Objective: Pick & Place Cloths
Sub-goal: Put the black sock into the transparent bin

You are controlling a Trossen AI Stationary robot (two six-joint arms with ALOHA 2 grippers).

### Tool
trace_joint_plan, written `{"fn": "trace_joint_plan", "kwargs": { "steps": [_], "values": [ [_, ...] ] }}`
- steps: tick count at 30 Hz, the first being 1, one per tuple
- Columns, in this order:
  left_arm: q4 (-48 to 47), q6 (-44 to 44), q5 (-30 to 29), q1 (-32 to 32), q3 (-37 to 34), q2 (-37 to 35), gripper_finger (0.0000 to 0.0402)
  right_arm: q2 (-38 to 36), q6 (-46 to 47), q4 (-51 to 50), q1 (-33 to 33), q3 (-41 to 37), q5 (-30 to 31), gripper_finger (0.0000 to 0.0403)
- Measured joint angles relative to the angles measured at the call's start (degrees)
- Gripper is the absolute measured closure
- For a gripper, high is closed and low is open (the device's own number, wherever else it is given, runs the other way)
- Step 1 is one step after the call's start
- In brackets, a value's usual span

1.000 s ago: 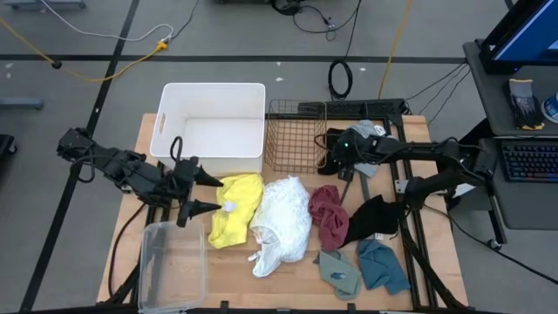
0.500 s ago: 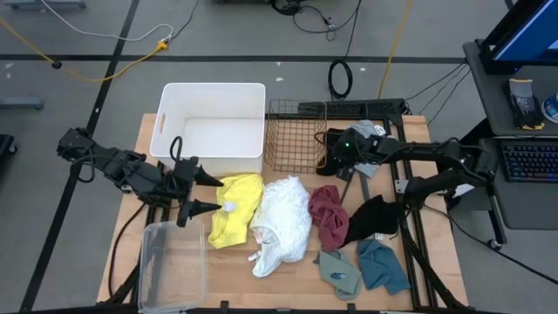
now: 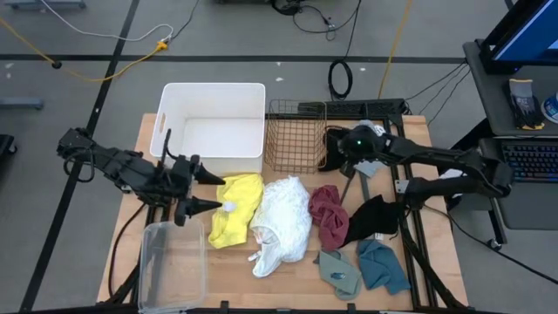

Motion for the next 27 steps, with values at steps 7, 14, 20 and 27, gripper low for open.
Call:
{"fn": "trace_joint_plan", "kwargs": {
  "steps": [7, 14, 20, 27],
  "values": [
    [6.65, 5.84, -0.86, 0.0, -0.02, 0.0, 0.0078, -8.1, 4.42, -7.06, 1.94, 3.39, 0.02, 0.0403],
    [10.42, 10.71, -10.98, 0.0, -0.02, 0.0, 0.0078, -12.51, 6.82, -11.99, 5.75, 13.51, 0.8, 0.0403],
    [10.52, 12.24, -19.98, 0.0, -0.02, 0.89, 0.0078, -12.61, 5.75, -15.02, 9.77, 24.31, 6.41, 0.0403],
    [12.16, 12.66, -24.76, 0.66, -0.02, 4.45, 0.0078, -11.46, -0.12, -14.2, 14.52, 35.48, 12.41, 0.0403]
  ]
}}
